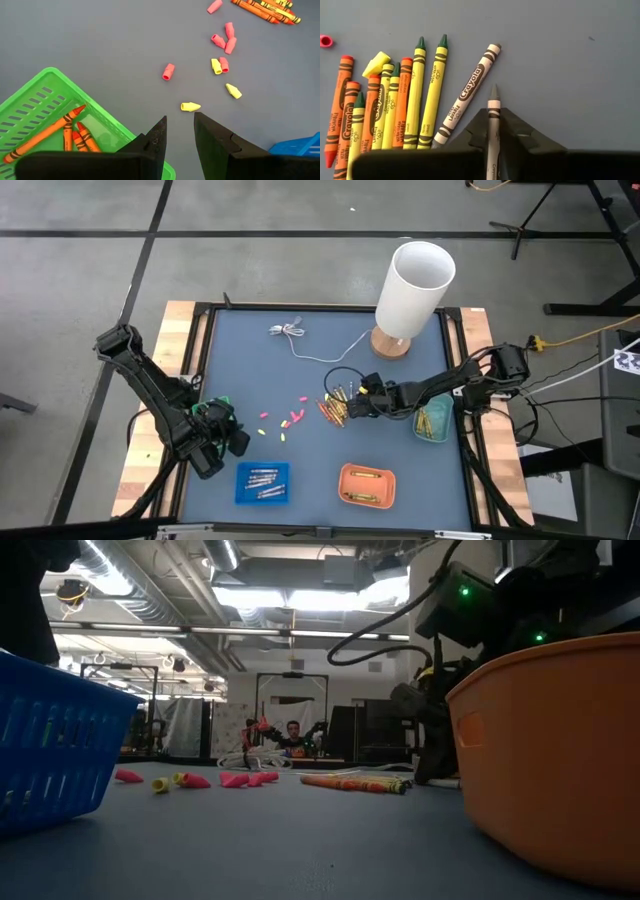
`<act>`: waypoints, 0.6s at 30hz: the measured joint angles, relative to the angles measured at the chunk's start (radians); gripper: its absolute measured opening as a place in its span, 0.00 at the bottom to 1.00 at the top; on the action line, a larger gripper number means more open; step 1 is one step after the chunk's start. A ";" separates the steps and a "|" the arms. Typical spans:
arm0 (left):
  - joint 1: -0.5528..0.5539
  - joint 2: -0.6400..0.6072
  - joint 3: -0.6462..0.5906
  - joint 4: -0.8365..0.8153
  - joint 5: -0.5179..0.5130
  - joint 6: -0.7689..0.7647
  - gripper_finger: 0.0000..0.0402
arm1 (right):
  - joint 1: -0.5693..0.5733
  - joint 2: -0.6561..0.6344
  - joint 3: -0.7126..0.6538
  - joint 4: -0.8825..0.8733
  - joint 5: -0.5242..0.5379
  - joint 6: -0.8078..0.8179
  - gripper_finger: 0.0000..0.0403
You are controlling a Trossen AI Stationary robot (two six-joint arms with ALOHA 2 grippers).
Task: Sort crayons
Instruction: Put the gray crayon into the blue bin
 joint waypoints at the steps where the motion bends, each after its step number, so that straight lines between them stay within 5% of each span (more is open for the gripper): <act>1: 0.000 0.000 0.000 0.000 0.000 0.000 0.21 | 0.000 0.000 0.000 0.000 0.001 0.000 0.05; 10: 0.000 0.000 0.000 0.002 0.000 0.000 0.21 | -0.001 -0.002 0.000 0.005 -0.006 -0.016 0.05; 18: 0.000 0.000 0.000 0.006 0.000 0.000 0.21 | 0.000 -0.085 -0.005 0.018 -0.117 -0.053 0.02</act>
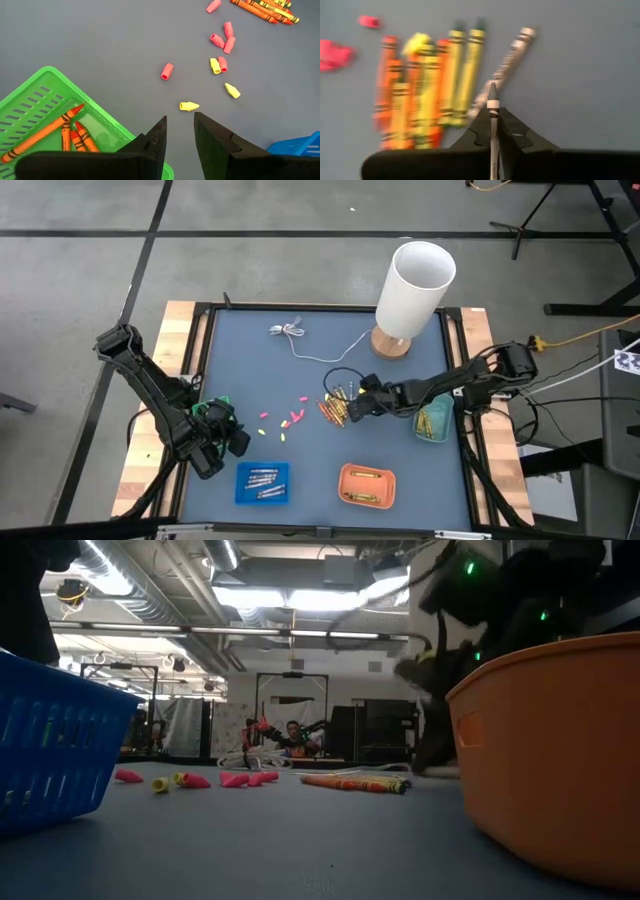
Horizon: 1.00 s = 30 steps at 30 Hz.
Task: Sort crayons
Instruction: Put the gray crayon into the blue bin
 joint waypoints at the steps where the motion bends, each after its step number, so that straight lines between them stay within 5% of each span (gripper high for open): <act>1: 0.000 0.000 0.000 0.000 0.000 0.000 0.21 | 0.001 -0.012 0.000 0.015 -0.011 0.000 0.02; 13: 0.000 0.000 0.000 -0.001 0.000 0.002 0.21 | 0.084 -0.023 0.006 0.474 -0.053 -0.084 0.02; 22: 0.000 0.000 0.000 0.001 -0.001 0.052 0.21 | 0.191 0.006 0.148 0.490 0.089 -0.296 0.02; 30: 0.000 0.000 0.000 0.004 -0.003 0.054 0.21 | 0.244 0.208 0.419 0.490 0.070 -0.523 0.03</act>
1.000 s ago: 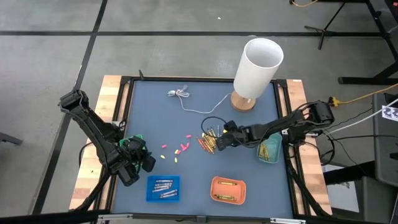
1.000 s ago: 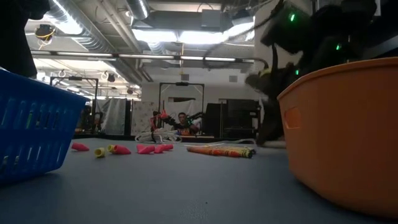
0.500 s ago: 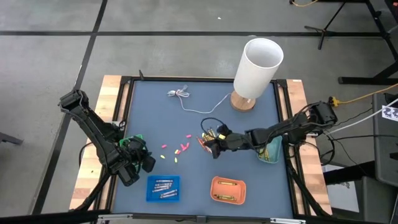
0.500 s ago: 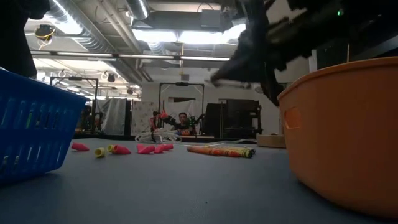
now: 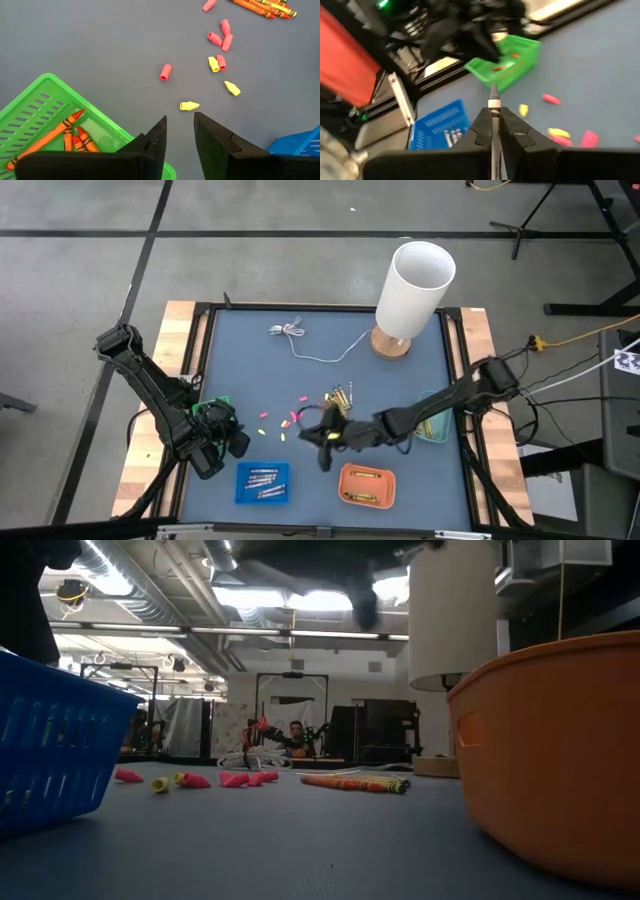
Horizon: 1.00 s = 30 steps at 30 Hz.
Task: Sort crayons
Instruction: Put the gray crayon into the blue bin
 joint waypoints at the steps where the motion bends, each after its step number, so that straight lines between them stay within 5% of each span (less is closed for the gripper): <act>1: 0.000 0.000 0.000 0.001 -0.001 0.000 0.21 | 0.000 0.032 0.039 -0.005 -0.009 -0.029 0.03; 13: 0.000 0.000 0.000 0.013 -0.007 0.000 0.21 | 0.000 0.333 0.408 0.001 -0.260 -0.130 0.03; 30: 0.000 0.000 0.000 0.017 -0.007 0.000 0.21 | -0.003 0.376 0.435 -0.008 -0.272 -0.116 0.04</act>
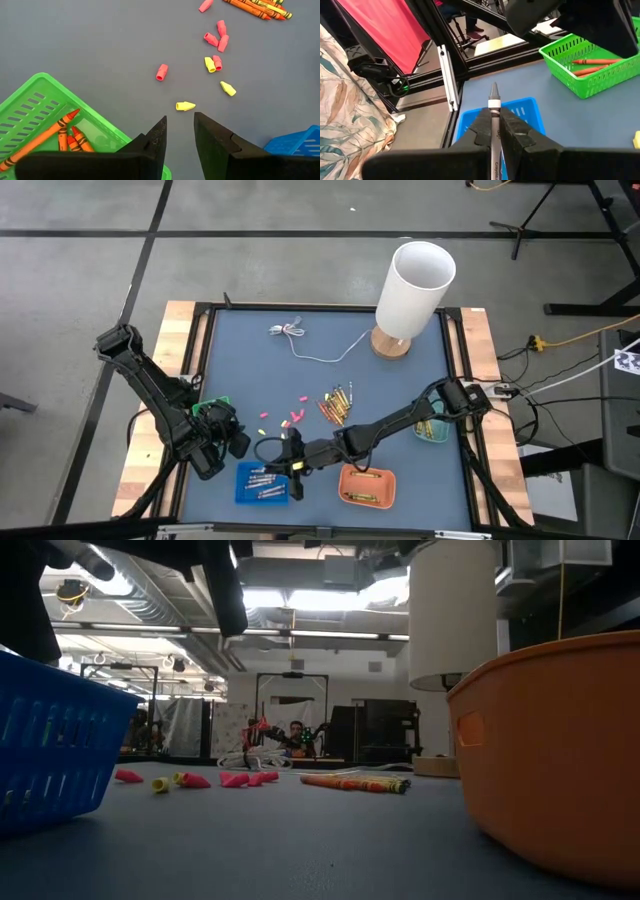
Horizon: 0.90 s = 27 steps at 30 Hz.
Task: Sort crayons
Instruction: Put the gray crayon into the blue bin, then put the orange crayon into the green bin
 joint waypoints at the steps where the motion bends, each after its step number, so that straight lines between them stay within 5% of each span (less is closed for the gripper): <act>1: 0.000 0.000 0.000 0.000 0.000 0.000 0.21 | 0.000 0.000 0.000 -0.007 0.000 0.000 0.04; 16: 0.000 0.000 0.000 0.000 -0.009 0.008 0.21 | 0.000 0.000 0.000 -0.026 0.000 0.000 0.34; 22: 0.013 0.000 0.000 0.113 -0.170 0.221 0.21 | -0.024 -0.071 0.000 -0.238 -0.110 -0.038 0.35; 27: 0.088 0.000 0.000 0.308 -0.215 0.546 0.21 | -0.037 -0.194 -0.001 -0.480 -0.070 -0.102 0.35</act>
